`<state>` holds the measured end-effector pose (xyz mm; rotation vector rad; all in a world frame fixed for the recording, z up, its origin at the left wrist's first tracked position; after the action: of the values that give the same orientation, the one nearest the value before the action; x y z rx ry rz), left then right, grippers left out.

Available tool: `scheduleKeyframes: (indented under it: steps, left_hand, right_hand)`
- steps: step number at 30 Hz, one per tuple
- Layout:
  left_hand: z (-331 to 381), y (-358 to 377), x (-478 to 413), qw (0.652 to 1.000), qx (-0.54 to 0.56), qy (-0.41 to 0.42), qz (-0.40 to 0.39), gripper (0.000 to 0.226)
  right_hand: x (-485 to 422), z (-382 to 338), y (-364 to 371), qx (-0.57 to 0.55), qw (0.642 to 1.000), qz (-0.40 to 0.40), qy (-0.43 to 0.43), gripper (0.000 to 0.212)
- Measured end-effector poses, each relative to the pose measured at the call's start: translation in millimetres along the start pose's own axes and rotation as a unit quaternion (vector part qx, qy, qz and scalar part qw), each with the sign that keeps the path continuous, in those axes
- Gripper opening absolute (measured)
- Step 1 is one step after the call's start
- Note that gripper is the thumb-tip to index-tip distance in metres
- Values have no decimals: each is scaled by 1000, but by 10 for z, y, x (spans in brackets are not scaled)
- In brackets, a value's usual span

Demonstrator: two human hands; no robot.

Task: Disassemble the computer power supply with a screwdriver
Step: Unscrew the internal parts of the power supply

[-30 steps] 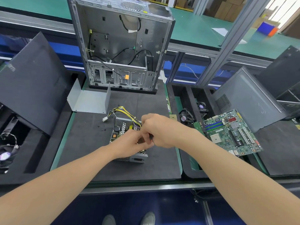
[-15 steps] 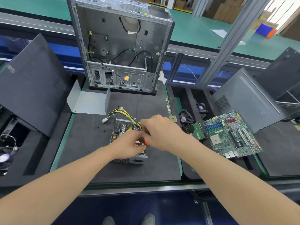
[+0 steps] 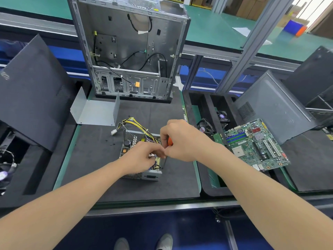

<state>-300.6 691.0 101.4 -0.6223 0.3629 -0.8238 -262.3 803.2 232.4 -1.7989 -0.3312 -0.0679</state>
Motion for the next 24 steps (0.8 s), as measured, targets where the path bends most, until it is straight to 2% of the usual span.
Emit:
scheduleKeyframes:
  steps: [2,6,14,19,24]
  left_hand:
    - [-12,25,-6,1000,-8,9,0,59]
    - [-31,76,-41,998,-58,22,1,29]
    - [-114,114,-87,996,-84,10,6,21]
    - [-96,95,-76,996,-74,38,27,7]
    - [-73,77,-57,995,-74,52,42,7]
  right_hand:
    - [19,1,-54,-5,1000,-1,-2,19]
    - [67,13,-174,-13,1000,12,-1,9]
    - [183,-12,-422,-22,998,52,-13,10]
    - [227,-48,-493,-22,997,65,-24,9]
    - [215,-57,-494,-12,997,72,-21,9]
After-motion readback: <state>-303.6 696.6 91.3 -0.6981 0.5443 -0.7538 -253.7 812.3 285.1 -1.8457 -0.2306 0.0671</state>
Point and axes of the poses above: each hand's wrist, its own x-axis away from the middle knuckle, its own y-axis out of the palm, z = x × y, the point moved 5 cm from there along -x, towards the middle knuckle, and after that the axes turned 2 degrees about y, right-handed, at the moved point
